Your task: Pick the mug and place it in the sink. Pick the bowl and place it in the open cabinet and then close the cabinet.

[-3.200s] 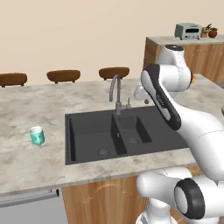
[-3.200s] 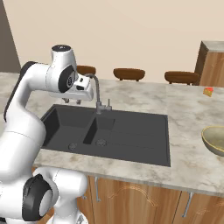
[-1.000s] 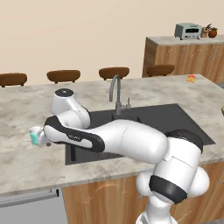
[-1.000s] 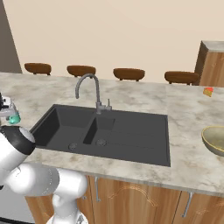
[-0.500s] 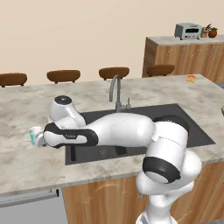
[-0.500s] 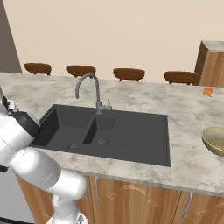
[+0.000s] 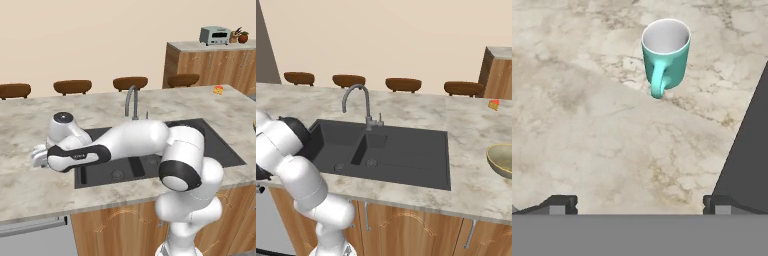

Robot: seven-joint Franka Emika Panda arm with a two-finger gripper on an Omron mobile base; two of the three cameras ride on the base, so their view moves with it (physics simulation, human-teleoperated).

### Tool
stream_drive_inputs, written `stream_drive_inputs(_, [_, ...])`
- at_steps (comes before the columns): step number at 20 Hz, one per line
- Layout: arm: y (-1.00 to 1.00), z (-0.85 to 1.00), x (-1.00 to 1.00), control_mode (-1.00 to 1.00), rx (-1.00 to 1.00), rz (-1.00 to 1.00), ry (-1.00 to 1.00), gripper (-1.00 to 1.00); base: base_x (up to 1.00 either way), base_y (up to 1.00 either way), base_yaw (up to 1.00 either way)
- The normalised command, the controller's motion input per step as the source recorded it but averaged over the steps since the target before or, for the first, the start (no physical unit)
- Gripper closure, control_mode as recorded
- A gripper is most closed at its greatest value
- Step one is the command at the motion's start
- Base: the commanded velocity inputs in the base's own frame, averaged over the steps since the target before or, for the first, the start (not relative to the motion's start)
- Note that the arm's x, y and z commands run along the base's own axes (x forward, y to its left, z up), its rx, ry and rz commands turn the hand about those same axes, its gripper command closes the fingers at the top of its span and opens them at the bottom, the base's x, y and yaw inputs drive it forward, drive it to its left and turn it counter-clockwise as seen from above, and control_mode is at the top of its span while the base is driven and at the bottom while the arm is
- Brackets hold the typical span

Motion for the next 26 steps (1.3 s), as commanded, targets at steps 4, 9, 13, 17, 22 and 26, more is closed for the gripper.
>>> stream_drive_inputs(4, [0.07,-0.01,0.11,-1.0,0.0,-0.11,0.0,-1.0,0.0,0.0,0.0])
stream_drive_inputs(9, [0.0,-0.06,0.22,-1.0,0.0,-0.08,0.0,-1.0,0.0,0.0,0.0])
stream_drive_inputs(13, [0.0,-0.24,0.31,-1.0,0.0,0.0,0.0,-1.0,0.0,0.0,0.0])
stream_drive_inputs(17, [0.01,-0.12,0.15,-1.0,0.0,0.0,0.0,-1.0,0.0,0.0,0.0])
stream_drive_inputs(22, [0.11,-0.02,0.11,-1.0,0.0,0.0,0.0,-1.0,0.0,0.0,0.0])
stream_drive_inputs(26, [0.06,-0.04,0.17,-1.0,0.0,0.0,0.0,-1.0,0.0,0.0,0.0])
